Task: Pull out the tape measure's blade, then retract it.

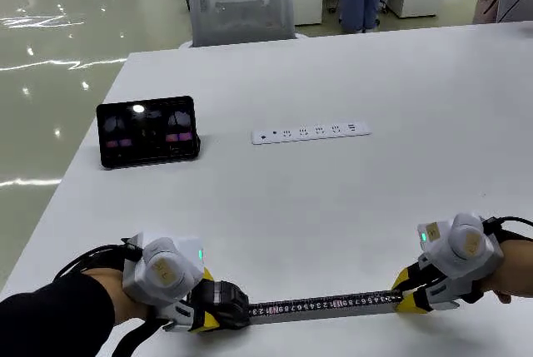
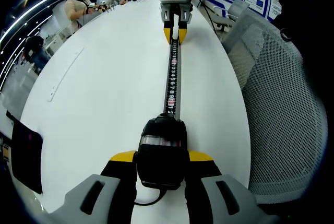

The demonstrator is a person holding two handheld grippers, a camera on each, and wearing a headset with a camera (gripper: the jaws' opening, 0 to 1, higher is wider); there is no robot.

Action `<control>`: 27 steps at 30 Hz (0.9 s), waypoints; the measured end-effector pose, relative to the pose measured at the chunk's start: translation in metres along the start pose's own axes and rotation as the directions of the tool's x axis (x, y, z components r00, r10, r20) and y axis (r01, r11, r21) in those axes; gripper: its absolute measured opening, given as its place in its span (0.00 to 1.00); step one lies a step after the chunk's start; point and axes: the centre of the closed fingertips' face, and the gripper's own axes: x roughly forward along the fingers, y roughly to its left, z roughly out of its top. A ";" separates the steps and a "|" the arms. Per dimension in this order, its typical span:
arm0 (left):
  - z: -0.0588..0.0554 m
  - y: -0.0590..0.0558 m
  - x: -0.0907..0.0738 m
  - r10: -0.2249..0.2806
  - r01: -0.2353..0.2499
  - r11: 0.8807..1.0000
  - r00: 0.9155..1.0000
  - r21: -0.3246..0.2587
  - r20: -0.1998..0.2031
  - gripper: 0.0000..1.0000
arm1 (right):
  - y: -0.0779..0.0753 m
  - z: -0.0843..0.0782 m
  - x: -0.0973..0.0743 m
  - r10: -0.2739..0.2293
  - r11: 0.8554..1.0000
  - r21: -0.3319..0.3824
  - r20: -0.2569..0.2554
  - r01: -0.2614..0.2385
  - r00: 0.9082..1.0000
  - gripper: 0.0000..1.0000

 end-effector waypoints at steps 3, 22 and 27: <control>0.000 0.000 0.000 0.001 -0.001 1.000 1.000 0.004 0.000 0.30 | 0.000 0.000 0.000 0.005 1.000 -0.001 -0.018 -0.005 1.000 0.12; 0.006 0.008 -0.007 0.010 -0.009 1.000 1.000 -0.029 0.014 0.36 | -0.001 -0.001 0.000 -0.032 0.999 -0.036 -0.098 0.029 0.995 0.12; 0.006 0.008 -0.011 0.018 -0.016 0.998 0.999 -0.057 0.027 0.42 | 0.000 0.001 0.000 -0.038 0.999 -0.041 -0.113 0.034 0.993 0.12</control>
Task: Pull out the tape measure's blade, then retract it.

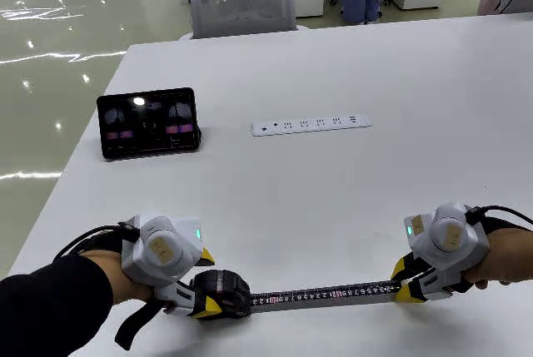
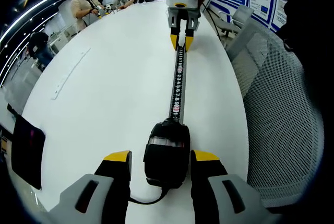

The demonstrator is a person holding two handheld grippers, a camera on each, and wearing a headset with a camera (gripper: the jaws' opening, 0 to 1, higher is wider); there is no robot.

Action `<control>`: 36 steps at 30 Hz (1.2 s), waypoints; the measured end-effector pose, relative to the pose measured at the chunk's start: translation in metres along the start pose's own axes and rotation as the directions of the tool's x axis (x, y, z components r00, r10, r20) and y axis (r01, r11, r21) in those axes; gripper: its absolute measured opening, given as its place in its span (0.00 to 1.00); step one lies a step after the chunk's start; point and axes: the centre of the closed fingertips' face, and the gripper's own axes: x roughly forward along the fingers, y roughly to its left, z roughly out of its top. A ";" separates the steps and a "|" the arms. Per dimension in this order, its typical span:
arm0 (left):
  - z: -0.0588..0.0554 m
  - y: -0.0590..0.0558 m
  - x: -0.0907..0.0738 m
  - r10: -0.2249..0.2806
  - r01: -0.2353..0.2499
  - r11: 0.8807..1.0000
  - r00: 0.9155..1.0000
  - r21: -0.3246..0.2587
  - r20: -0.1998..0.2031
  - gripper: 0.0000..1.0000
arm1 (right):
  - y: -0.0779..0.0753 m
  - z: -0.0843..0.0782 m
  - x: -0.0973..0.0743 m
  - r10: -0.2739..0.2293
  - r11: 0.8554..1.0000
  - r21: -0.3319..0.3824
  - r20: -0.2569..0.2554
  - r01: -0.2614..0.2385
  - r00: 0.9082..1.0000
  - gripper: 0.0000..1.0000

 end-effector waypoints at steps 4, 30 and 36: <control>0.001 -0.001 -0.003 0.001 -0.001 1.000 1.000 -0.028 0.007 0.54 | 0.001 0.000 -0.001 0.000 1.000 -0.015 -0.009 0.000 1.000 0.13; -0.004 0.017 -0.026 0.153 -0.115 0.947 0.982 -0.301 0.107 0.70 | -0.011 0.015 -0.038 -0.171 0.949 0.290 0.138 0.126 0.976 0.34; -0.010 0.022 -0.037 0.218 -0.142 0.900 0.965 -0.413 0.144 0.74 | -0.013 0.010 -0.052 -0.237 0.909 0.388 0.188 0.150 0.953 0.42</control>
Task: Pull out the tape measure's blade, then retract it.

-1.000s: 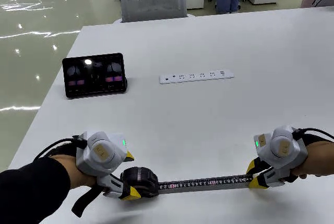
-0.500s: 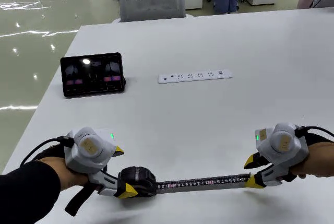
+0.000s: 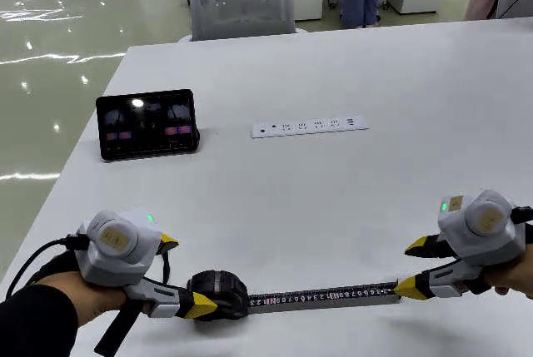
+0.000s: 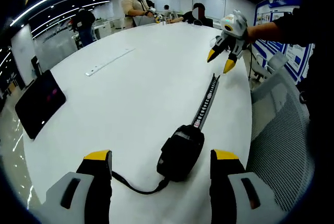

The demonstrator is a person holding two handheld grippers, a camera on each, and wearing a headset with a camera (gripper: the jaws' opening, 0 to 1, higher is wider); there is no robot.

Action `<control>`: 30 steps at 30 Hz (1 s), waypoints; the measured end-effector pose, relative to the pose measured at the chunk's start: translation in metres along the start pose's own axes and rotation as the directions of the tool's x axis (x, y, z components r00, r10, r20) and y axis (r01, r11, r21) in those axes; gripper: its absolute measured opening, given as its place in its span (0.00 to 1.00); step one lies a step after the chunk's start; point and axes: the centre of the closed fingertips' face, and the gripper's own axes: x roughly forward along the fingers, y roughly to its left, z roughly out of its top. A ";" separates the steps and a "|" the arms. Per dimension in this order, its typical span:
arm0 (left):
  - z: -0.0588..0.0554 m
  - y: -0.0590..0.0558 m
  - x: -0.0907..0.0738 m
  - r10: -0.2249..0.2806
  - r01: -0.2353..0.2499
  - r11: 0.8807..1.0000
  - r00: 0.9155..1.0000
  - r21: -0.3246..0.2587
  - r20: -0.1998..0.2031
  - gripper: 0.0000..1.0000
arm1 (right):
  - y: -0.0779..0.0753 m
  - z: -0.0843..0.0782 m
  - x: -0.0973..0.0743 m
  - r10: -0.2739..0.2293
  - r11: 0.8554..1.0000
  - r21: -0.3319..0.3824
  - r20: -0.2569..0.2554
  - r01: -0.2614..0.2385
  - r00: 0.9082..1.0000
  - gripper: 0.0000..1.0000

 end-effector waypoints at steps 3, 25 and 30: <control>-0.002 0.004 -0.006 0.025 -0.023 0.998 0.999 -0.061 0.035 0.77 | -0.003 -0.003 -0.007 -0.020 1.000 0.017 0.030 0.020 0.999 0.47; -0.034 0.002 -0.043 0.139 -0.115 0.982 0.978 -0.149 0.158 0.99 | 0.003 -0.031 -0.048 -0.139 0.987 0.096 0.140 0.127 0.980 0.99; -0.048 -0.002 -0.050 0.159 -0.141 0.981 0.977 -0.135 0.141 0.99 | 0.005 -0.042 -0.055 -0.154 0.983 0.128 0.151 0.135 0.977 0.99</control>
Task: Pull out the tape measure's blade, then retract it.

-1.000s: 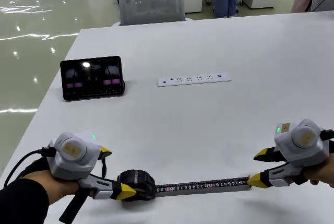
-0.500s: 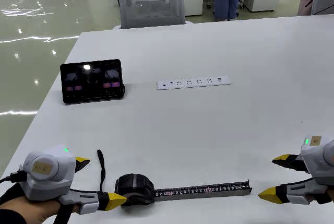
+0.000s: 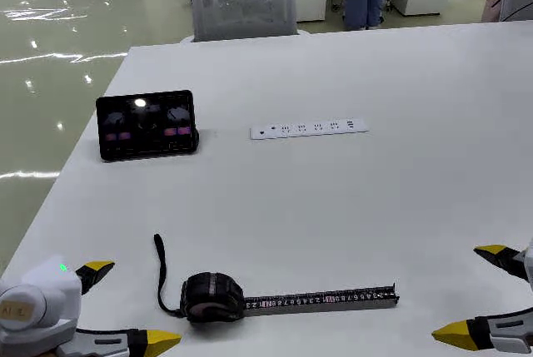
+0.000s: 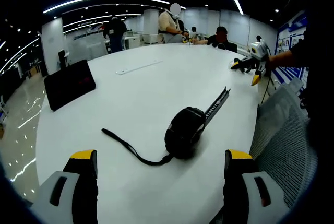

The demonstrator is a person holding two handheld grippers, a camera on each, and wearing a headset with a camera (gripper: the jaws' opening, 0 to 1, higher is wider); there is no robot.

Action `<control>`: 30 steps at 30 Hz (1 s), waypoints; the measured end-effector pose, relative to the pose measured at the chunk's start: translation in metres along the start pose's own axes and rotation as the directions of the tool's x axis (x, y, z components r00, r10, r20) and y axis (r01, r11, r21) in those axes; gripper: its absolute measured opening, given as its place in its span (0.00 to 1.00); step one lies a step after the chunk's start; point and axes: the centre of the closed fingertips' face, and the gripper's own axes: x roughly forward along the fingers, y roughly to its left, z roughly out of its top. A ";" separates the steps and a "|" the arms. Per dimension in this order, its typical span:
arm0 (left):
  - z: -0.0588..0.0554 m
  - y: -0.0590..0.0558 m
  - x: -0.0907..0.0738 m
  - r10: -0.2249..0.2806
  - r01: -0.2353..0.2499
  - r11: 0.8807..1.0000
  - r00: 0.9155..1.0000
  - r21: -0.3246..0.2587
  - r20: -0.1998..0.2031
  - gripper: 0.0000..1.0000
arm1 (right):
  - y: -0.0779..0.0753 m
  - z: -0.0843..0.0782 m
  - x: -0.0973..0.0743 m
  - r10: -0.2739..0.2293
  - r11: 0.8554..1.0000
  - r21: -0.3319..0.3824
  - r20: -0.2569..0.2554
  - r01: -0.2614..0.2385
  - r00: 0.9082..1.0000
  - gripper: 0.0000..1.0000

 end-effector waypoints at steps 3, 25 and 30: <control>-0.006 -0.002 -0.002 0.006 -0.006 1.000 1.000 -0.021 0.007 0.99 | 0.004 -0.006 -0.006 -0.010 1.000 0.022 0.012 0.010 1.000 0.99; -0.012 -0.005 -0.017 0.017 -0.017 1.000 1.000 -0.016 0.003 0.99 | -0.012 -0.054 -0.041 -0.066 0.997 0.041 -0.078 0.070 0.995 0.99; -0.010 -0.007 -0.014 0.015 -0.015 1.000 1.000 -0.026 0.003 0.99 | -0.013 -0.045 -0.041 -0.057 0.998 0.015 -0.081 0.058 0.995 0.99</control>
